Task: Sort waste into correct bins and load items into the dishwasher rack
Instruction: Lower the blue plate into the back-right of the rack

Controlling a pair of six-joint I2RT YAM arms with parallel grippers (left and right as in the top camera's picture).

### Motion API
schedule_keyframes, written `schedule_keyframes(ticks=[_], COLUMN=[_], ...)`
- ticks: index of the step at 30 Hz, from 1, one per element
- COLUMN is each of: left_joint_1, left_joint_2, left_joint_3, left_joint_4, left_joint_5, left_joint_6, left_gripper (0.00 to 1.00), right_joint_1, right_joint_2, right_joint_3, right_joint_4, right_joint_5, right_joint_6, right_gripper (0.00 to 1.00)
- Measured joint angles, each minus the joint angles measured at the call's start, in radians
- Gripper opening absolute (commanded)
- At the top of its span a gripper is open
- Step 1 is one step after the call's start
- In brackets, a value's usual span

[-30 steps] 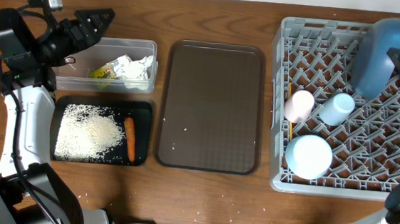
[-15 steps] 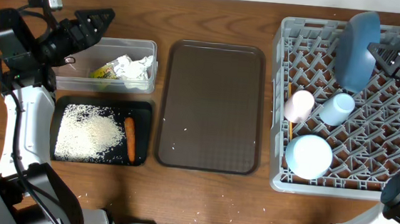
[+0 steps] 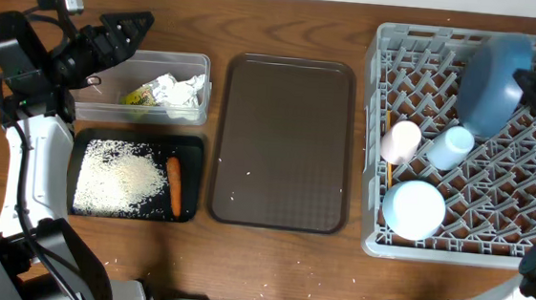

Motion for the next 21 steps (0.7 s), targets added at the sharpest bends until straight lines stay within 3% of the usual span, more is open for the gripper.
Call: schedule_keyframes(ticks=[9, 11, 12, 14, 17, 21], left_joint_1=[0.0, 0.0, 0.0, 0.0, 0.0, 0.0], left_joint_2=[0.0, 0.0, 0.0, 0.0, 0.0, 0.0], left_joint_3=[0.0, 0.0, 0.0, 0.0, 0.0, 0.0], left_joint_4=[0.0, 0.0, 0.0, 0.0, 0.0, 0.0], left_joint_5=[0.0, 0.0, 0.0, 0.0, 0.0, 0.0], left_joint_6=[0.0, 0.0, 0.0, 0.0, 0.0, 0.0], left_gripper=[0.98, 0.98, 0.98, 0.98, 0.98, 0.98], right_joint_1=[-0.113, -0.135, -0.15, -0.186, -0.243, -0.296], right_joint_2=[0.0, 0.0, 0.0, 0.0, 0.0, 0.0], right_joint_3=[0.001, 0.001, 0.001, 0.0, 0.0, 0.0], right_joint_4=[-0.058, -0.063, -0.064, -0.063, -0.06, -0.06], right_joint_5=[0.087, 0.102, 0.121, 0.153, 0.183, 0.198], right_joint_6=[-0.006, -0.003, -0.001, 0.009, 0.038, 0.076], right_gripper=[0.05, 0.14, 0.25, 0.61, 0.68, 0.68])
